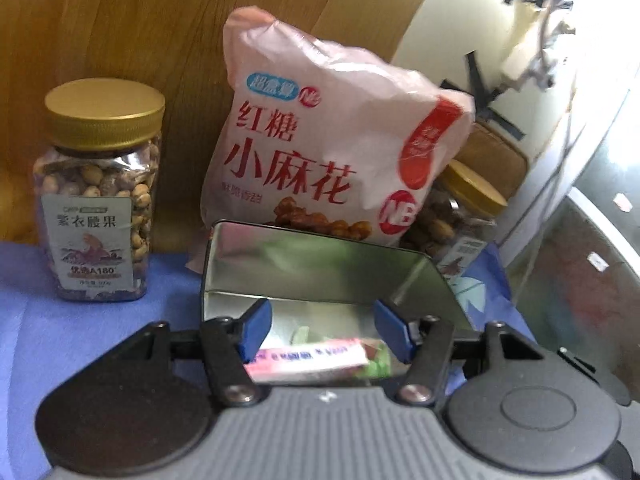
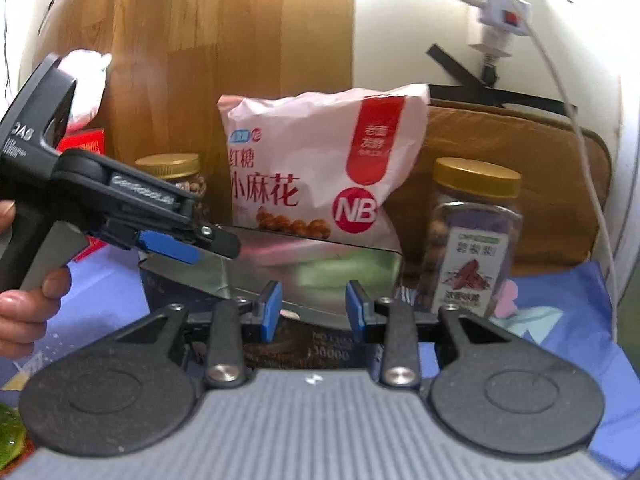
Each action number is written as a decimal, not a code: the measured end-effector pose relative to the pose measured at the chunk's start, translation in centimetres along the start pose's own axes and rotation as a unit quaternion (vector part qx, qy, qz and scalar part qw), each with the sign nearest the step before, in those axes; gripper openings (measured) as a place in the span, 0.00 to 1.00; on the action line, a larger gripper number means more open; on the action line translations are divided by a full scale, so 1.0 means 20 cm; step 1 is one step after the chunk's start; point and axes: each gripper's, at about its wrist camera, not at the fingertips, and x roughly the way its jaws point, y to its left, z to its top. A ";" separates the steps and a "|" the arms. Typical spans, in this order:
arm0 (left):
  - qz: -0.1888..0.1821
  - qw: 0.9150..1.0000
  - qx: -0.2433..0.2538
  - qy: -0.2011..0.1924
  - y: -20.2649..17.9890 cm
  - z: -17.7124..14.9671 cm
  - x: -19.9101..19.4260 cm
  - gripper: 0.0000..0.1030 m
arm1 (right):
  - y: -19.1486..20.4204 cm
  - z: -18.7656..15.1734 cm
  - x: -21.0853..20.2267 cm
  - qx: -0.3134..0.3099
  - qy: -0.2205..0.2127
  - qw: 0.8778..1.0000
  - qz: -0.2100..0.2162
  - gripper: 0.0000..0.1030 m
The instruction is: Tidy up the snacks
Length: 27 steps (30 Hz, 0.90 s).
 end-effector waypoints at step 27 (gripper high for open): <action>-0.012 0.994 -0.068 0.088 0.17 -0.44 -0.21 0.62 | 0.46 -0.26 -0.11 -0.077 0.122 0.975 0.172 0.43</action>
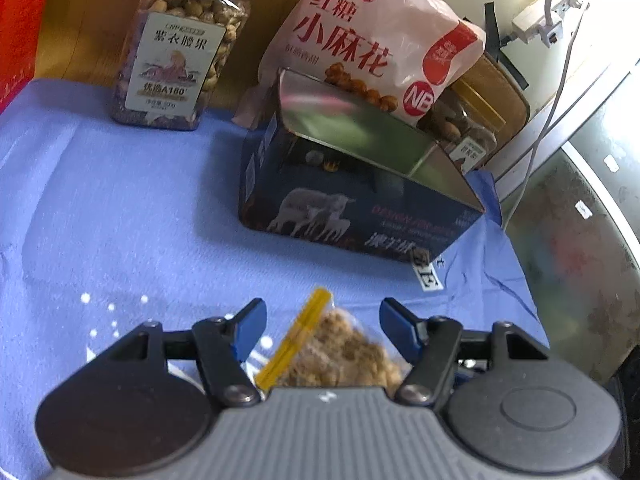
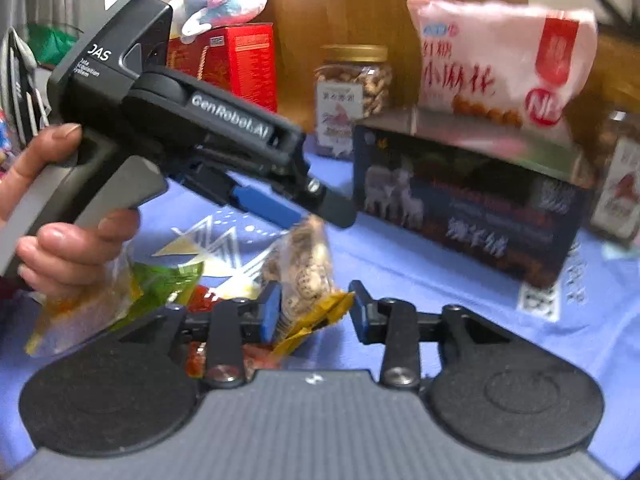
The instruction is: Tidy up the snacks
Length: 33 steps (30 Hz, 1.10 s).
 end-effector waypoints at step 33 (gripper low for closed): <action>-0.004 0.999 0.049 0.014 -0.17 -0.14 -0.09 0.38 | 0.03 -0.08 -0.05 0.010 -0.011 0.996 -0.086 0.19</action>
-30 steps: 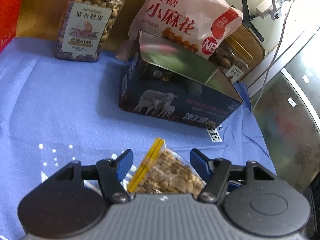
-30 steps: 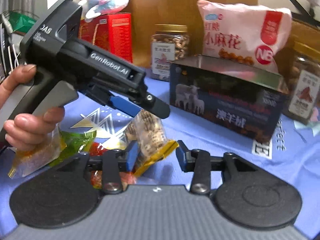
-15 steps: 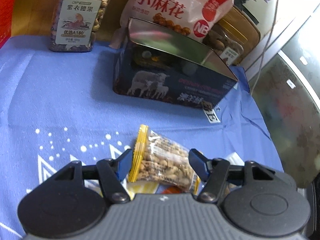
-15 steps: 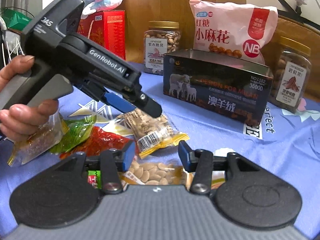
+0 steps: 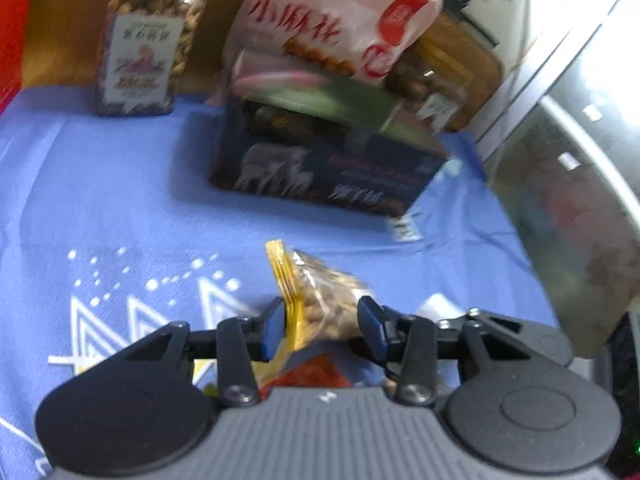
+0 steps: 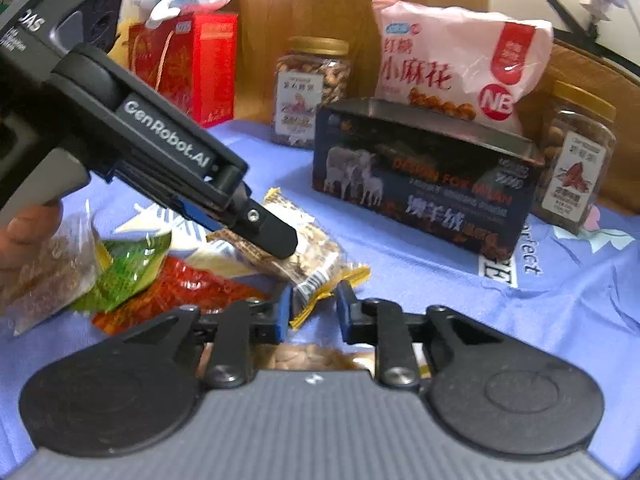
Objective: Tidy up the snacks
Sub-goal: 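Lift the nut bag into the tin and release it from the left tool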
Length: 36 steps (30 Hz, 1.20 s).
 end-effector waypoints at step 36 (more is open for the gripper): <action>-0.018 0.995 0.057 -0.079 -0.22 0.39 0.11 0.44 | -0.47 0.17 -0.14 0.096 -0.114 0.979 -0.137 0.32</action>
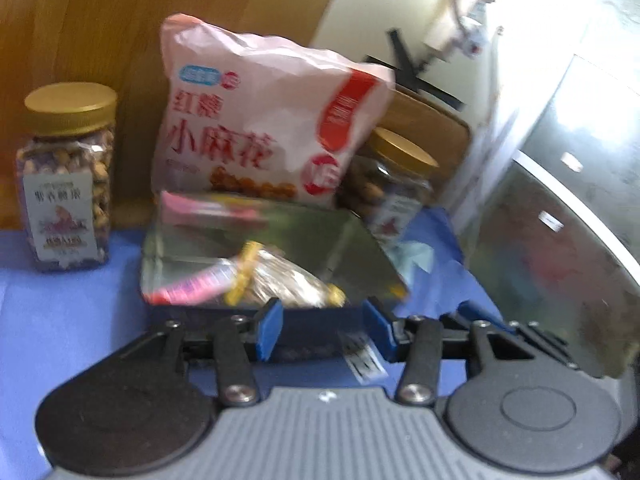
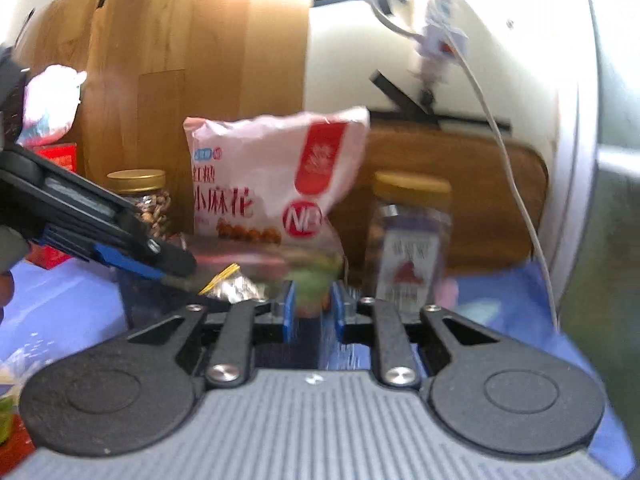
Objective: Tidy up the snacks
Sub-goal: 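Lift the nut bag into the tin and release it from the left tool, then move the left tool to the green cracker packet and grasp it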
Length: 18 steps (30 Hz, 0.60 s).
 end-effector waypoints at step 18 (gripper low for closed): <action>-0.063 0.993 -0.016 0.098 -0.17 -0.41 0.02 0.53 | 0.07 -0.38 -0.32 0.048 0.115 0.985 0.118 0.44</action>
